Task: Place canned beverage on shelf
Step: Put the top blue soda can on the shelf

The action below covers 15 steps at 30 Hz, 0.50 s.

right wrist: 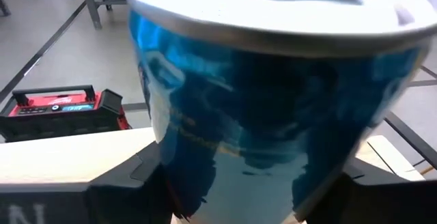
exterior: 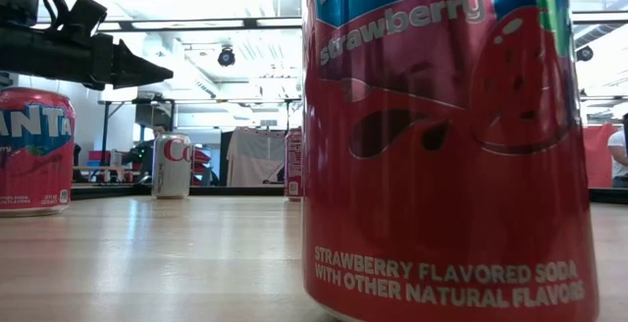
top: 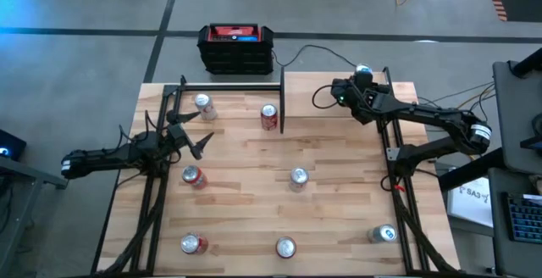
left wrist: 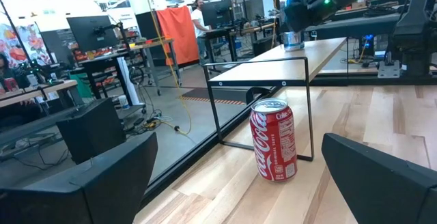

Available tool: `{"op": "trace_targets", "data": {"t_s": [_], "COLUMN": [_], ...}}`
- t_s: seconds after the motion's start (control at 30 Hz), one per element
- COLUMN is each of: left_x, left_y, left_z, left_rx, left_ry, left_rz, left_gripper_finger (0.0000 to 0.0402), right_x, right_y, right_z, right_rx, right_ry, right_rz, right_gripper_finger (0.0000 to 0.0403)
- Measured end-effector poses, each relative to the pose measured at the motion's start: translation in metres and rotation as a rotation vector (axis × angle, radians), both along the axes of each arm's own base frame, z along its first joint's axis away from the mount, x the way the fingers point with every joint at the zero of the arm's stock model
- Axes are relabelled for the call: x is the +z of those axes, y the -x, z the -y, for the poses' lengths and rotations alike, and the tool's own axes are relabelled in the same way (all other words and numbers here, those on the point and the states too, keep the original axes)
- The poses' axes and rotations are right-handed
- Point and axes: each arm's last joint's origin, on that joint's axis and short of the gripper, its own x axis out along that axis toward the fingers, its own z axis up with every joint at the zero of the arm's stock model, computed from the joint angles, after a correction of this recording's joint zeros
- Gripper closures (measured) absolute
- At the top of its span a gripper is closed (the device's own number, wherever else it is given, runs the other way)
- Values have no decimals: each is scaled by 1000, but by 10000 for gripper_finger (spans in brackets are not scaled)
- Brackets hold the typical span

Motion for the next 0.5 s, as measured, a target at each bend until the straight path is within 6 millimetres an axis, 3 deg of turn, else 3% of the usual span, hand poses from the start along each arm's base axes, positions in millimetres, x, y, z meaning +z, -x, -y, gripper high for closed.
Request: {"op": "trace_targets", "data": {"t_s": [0.37, 0.5], "left_x": [0, 0], "left_y": [0, 0], "left_z": [0, 0], "left_rx": [0, 0], "left_ry": [0, 0], "left_rz": [0, 0], "left_gripper_finger": [3, 3], "right_x": [3, 7], "right_y": [14, 20], "right_z": [-8, -7], "right_rx": [-44, -60], "right_ry": [-18, -12], "right_rz": [-32, -27], "right_gripper_finger": [161, 172]}}
